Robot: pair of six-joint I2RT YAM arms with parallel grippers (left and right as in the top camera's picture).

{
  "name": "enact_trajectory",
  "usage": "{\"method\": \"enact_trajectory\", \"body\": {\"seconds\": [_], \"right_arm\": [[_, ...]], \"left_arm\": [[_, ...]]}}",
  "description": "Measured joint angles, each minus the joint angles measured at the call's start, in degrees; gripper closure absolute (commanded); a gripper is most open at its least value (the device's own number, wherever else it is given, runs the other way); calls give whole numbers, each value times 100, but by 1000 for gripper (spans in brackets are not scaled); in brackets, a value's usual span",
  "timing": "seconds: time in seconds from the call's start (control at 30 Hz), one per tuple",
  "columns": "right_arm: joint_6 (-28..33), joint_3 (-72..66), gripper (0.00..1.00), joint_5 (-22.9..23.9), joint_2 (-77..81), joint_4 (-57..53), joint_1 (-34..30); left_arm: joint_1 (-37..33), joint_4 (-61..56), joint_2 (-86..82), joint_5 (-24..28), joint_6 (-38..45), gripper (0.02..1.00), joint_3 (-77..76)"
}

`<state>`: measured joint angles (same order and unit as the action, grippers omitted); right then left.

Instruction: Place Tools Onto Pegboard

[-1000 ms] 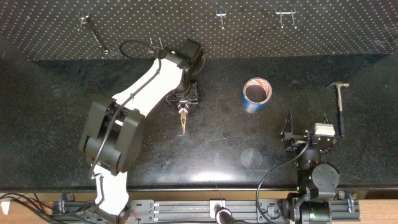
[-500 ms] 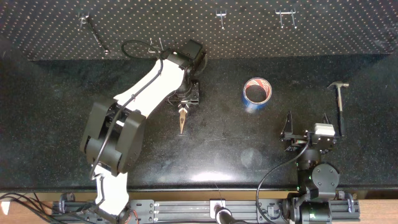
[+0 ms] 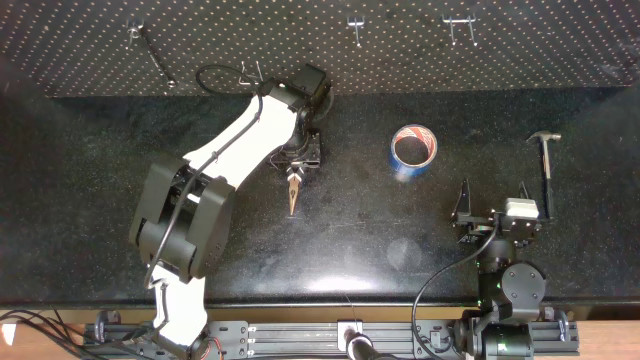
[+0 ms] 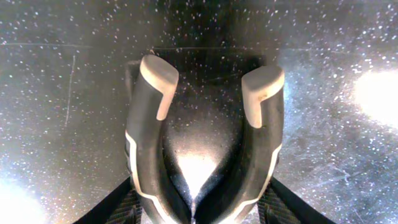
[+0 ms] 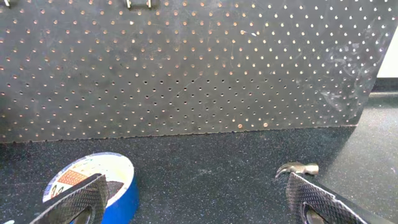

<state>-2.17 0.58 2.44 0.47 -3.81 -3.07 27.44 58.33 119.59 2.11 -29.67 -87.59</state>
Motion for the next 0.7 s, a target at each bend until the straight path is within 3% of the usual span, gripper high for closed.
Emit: {"method": "enact_trajectory", "body": {"seconds": [0.3, 0.7], "right_arm": [[-2, 0, 62, 0, 0, 0, 0], [0, 0, 62, 2, 0, 0, 0]], "left_arm": [[33, 9, -376, -61, 0, 989, 2], [44, 81, -2428, -896, 2, 989, 2]]}}
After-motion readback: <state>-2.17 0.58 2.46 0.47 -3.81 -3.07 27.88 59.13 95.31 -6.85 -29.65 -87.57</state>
